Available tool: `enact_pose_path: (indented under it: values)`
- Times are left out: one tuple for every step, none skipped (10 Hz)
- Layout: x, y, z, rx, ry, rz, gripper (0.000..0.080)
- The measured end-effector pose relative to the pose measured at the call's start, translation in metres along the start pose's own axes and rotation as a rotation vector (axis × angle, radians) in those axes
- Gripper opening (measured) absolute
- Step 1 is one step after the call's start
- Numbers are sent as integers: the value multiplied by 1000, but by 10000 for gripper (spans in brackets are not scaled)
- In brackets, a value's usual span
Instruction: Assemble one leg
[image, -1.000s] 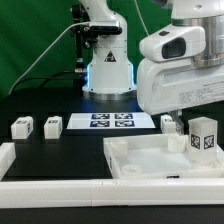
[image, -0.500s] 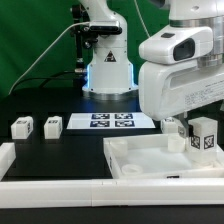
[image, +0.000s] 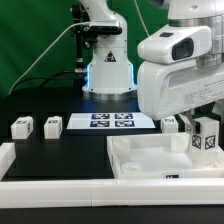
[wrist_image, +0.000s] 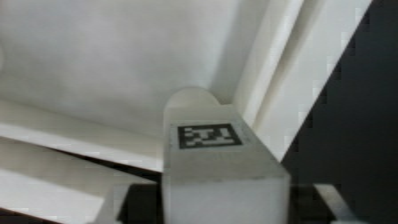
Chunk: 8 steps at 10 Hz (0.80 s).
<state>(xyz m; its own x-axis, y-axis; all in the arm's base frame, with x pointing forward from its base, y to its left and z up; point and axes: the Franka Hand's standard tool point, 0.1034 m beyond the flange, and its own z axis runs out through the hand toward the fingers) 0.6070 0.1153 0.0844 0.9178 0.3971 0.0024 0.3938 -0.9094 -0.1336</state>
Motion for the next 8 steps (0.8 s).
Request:
enact_pose_path:
  values:
    - [0,0,0,0,0,23,301]
    - [0,0,0,0,0,19,301]
    - [0,0,0,2,1,60,301]
    - [0,0,0,2,0,144,301]
    - [0,-1,0,4,1,231,301]
    - [0,-1,0,4,0,363,301]
    - [0,-1,0,6,1,477,301]
    - [1,-2,-1,7,2,603,301]
